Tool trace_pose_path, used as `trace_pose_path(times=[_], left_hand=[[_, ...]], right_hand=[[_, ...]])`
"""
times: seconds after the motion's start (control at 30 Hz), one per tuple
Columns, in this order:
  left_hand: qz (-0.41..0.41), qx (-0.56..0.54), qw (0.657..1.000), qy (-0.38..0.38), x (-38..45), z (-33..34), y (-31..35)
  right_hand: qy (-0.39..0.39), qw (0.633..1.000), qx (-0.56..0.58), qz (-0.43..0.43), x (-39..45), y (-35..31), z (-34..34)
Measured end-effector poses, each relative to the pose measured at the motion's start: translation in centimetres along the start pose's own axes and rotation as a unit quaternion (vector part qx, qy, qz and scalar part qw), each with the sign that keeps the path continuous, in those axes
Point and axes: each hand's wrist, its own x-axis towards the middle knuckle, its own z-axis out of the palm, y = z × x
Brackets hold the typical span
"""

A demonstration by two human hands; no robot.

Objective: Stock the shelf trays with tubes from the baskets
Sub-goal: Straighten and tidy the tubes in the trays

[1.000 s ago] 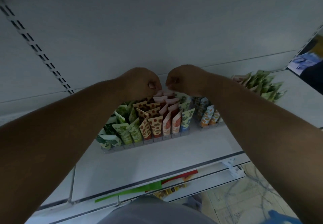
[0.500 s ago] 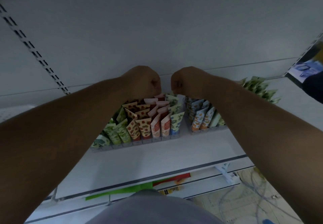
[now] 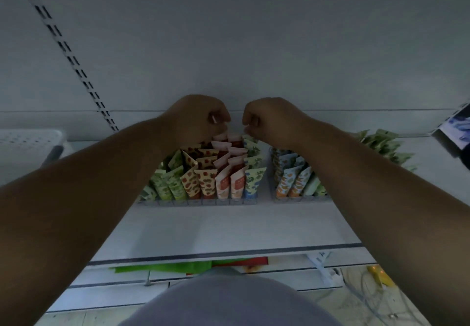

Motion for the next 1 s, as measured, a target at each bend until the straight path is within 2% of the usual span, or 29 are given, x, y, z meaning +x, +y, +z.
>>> trace_pose_path(times=[0.17, 0.37, 0.6, 0.77, 0.9, 1.0], left_hand=[[-0.071, 0.003, 0.995, 0.072, -4.3, -2.6, -2.9], [-0.096, 0.039, 0.988, 0.114, -8.9, -5.1, -7.7], [-0.079, 0.077, 0.993, 0.050, -11.2, -6.9, -11.2], [-0.035, 0.073, 0.997, 0.011, -11.6, -7.3, -12.1], [-0.018, 0.081, 0.996, -0.019, -10.8, -6.8, -12.5], [0.001, 0.102, 0.995, -0.016, -10.4, -6.6, -12.7]], right_hand=[[0.022, 0.997, 0.045, -0.058, 1.5, -3.5, 0.3], [0.004, 0.995, 0.066, -0.069, 3.9, -9.1, 1.9], [-0.016, 0.997, 0.054, -0.055, 6.2, -13.7, 3.3], [-0.040, 0.997, 0.052, -0.033, 6.7, -15.8, 4.7], [-0.067, 0.998, 0.011, -0.013, 7.3, -16.4, 5.4], [-0.072, 0.997, -0.005, -0.011, 7.6, -16.6, 5.6]])
